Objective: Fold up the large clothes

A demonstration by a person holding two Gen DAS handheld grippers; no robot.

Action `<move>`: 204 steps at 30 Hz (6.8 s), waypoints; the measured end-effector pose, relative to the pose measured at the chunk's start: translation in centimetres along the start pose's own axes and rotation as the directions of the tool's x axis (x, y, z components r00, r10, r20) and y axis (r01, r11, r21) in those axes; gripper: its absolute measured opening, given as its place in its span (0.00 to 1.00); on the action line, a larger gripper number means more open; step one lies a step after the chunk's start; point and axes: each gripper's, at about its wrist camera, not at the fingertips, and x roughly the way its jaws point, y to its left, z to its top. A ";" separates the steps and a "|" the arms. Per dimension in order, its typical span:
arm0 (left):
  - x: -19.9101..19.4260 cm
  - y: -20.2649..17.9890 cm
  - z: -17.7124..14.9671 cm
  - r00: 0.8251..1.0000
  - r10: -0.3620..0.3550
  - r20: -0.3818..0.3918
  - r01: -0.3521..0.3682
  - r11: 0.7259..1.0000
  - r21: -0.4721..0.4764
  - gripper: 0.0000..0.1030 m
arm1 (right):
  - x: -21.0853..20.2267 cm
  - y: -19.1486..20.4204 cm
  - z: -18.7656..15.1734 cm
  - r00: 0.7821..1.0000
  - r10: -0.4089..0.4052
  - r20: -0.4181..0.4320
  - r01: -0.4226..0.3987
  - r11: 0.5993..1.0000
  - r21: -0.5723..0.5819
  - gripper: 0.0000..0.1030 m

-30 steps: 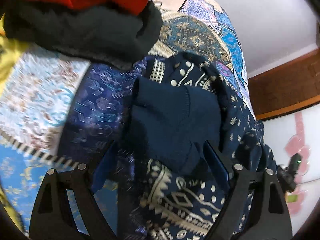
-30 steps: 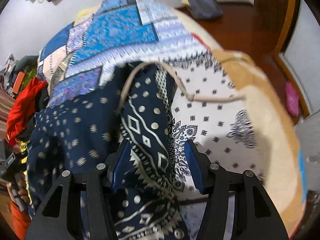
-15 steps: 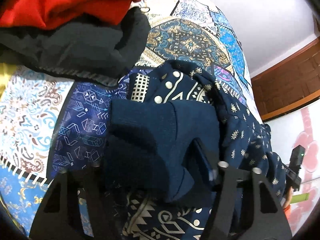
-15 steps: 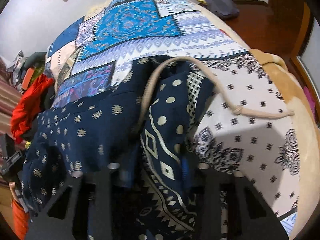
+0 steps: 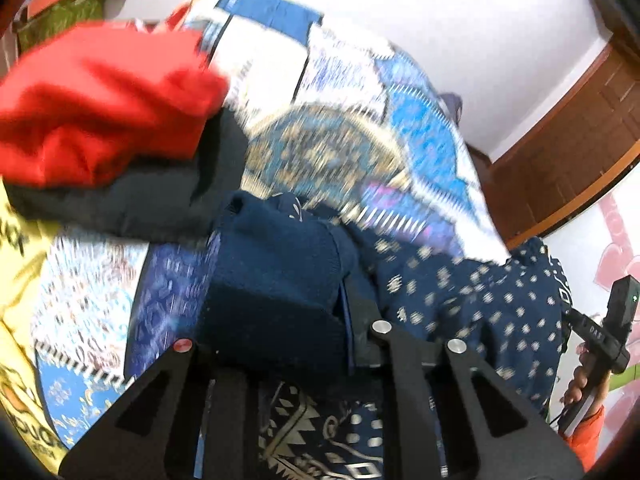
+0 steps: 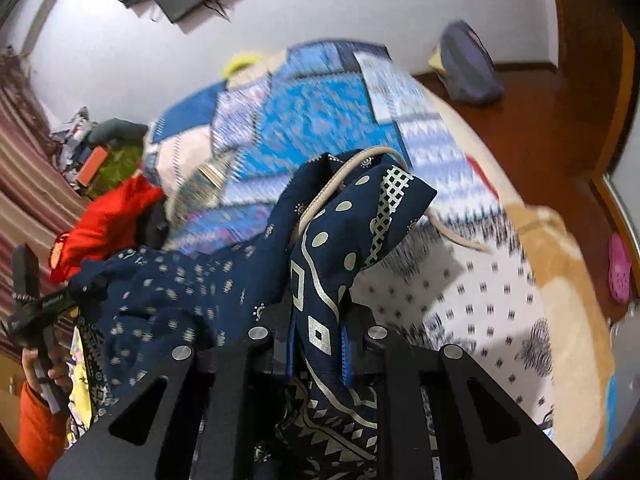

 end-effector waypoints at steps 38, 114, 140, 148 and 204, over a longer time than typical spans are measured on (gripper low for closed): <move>5.8 -4.2 8.0 0.967 0.249 0.055 -0.254 0.921 0.294 0.39 | 3.7 -1.0 6.8 0.963 -0.264 0.051 0.269 0.953 -0.137 0.23; -6.1 -1.9 -6.4 0.962 -0.250 -0.105 0.260 0.962 0.089 0.09 | -4.9 0.7 -4.1 0.999 -0.034 -0.012 0.032 0.992 -0.120 0.09; 11.5 0.8 6.9 0.996 0.018 -0.091 -0.008 0.995 0.103 0.13 | 9.2 -6.5 7.0 0.984 -0.164 -0.066 0.167 0.985 0.045 0.24; 6.1 -3.0 5.7 0.982 0.183 0.036 -0.185 0.936 0.299 0.40 | 5.0 -3.4 6.0 0.975 -0.220 -0.034 0.216 0.973 -0.083 0.25; 5.3 -9.1 15.5 0.949 0.217 0.228 -0.284 0.904 0.320 0.93 | 5.6 7.1 12.6 0.980 -0.140 0.143 0.171 0.957 -0.236 0.33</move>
